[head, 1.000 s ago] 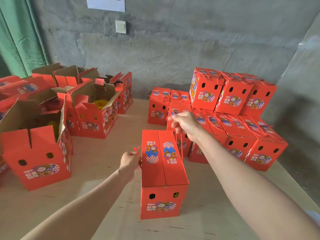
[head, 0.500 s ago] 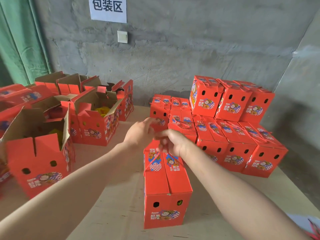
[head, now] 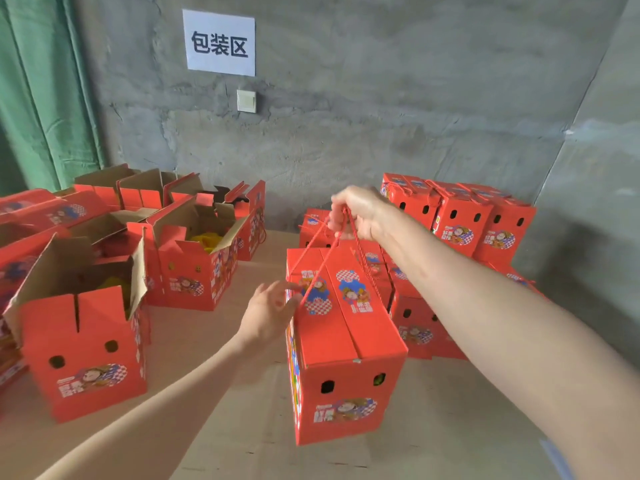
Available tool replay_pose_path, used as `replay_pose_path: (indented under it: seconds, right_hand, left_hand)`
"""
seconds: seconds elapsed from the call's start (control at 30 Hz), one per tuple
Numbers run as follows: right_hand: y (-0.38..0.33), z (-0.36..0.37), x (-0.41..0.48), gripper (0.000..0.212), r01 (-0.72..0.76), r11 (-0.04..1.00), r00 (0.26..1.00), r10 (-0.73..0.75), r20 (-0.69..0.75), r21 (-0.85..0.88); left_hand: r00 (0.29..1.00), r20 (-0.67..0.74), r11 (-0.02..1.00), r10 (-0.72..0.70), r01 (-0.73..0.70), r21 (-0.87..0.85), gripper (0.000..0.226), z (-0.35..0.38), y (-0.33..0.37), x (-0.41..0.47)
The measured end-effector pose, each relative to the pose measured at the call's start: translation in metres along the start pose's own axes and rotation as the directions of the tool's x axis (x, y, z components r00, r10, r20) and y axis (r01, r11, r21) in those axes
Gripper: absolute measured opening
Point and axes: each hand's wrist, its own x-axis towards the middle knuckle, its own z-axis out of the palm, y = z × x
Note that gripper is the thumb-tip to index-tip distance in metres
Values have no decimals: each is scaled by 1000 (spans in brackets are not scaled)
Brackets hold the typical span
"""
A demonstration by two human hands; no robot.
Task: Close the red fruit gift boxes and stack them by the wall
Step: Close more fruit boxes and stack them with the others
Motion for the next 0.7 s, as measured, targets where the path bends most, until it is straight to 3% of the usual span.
replay_pose_path:
  seconds: [0.17,0.3,0.4,0.47,0.53,0.7]
  right_hand:
    - [-40,4,-12,31,219,976,975,-219,-49,8]
    - [-68,9,-15,29,394,916,910,-377,-174,75]
    - [-70,15,-11,27,379,923,918,-365,-157,68]
    - [-54,23,-3,26,316,947,941,-306,-143,54]
    - [-29,32,8,26,262,964,954,-251,-161,49]
    - [23,55,33,22,187,982,976,-188,-107,-12]
  left_hand:
    - [984,-168,997,55,-64,-47,18,-23,32,18]
    - [958,-267,983,100,-136,-120,22,-47,56,28]
    - [949,-295,987,114,-142,-75,24,-56,61,25]
    - [957,-263,989,120,-138,-54,24,-57,53,18]
    - [982,-187,997,39,-51,-64,28,-55,35,11]
    - [982,146,993,-118,113,46,65,-37,-31,-19]
